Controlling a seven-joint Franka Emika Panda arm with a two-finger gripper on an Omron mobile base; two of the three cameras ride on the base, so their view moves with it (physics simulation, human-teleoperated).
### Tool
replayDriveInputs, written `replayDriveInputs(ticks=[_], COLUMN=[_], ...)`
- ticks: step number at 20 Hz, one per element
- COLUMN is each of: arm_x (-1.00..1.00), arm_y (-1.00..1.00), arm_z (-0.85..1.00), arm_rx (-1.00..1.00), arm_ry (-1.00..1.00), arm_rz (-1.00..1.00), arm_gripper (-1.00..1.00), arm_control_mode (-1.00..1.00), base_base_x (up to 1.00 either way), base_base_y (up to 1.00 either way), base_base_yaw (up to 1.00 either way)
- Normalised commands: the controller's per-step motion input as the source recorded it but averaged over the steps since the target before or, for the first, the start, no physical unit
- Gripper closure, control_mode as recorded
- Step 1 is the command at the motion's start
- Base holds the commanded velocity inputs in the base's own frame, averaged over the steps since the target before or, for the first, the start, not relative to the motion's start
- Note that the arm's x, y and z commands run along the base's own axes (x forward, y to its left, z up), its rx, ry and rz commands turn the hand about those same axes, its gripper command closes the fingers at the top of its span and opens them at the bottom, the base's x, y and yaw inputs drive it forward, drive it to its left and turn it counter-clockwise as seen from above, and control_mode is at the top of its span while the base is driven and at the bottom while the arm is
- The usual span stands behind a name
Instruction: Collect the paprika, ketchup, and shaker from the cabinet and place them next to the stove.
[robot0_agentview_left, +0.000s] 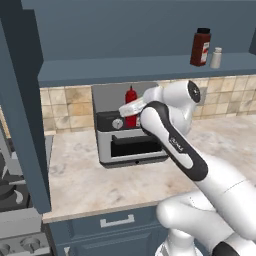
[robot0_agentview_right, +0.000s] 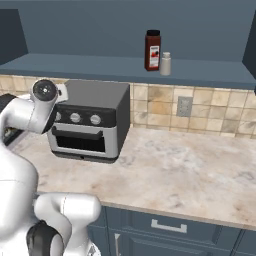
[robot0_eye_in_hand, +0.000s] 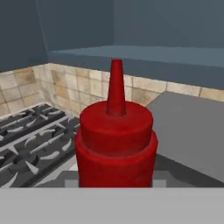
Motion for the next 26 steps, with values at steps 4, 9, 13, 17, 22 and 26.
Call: replayDriveInputs(ticks=[4, 9, 13, 17, 22, 26], arm_x=[-0.38, -0.12, 0.09, 0.22, 0.3, 0.29], arm_y=[1.0, 1.0, 0.97, 0.8, 0.6, 0.35], arm_z=[-0.75, -0.57, -0.4, -0.24, -0.15, -0.18], arm_rx=[-0.02, -0.03, -0.03, 0.0, 0.0, 0.0], arm_ry=[0.11, 0.15, 0.08, 0.0, -0.01, -0.03], arm_rz=[0.01, -0.04, -0.17, -0.18, -0.16, -0.12], arm_gripper=[1.0, 1.0, 1.0, 1.0, 1.0, 1.0], arm_control_mode=[-1.0, -1.0, -1.0, -1.0, -1.0, -1.0], base_base_x=[0.0, 0.0, 0.0, 0.0, 0.0, 0.0], base_base_y=[0.0, 0.0, 0.0, 0.0, 0.0, 0.0], base_base_yaw=[0.0, 0.0, 0.0, 0.0, 0.0, 0.0])
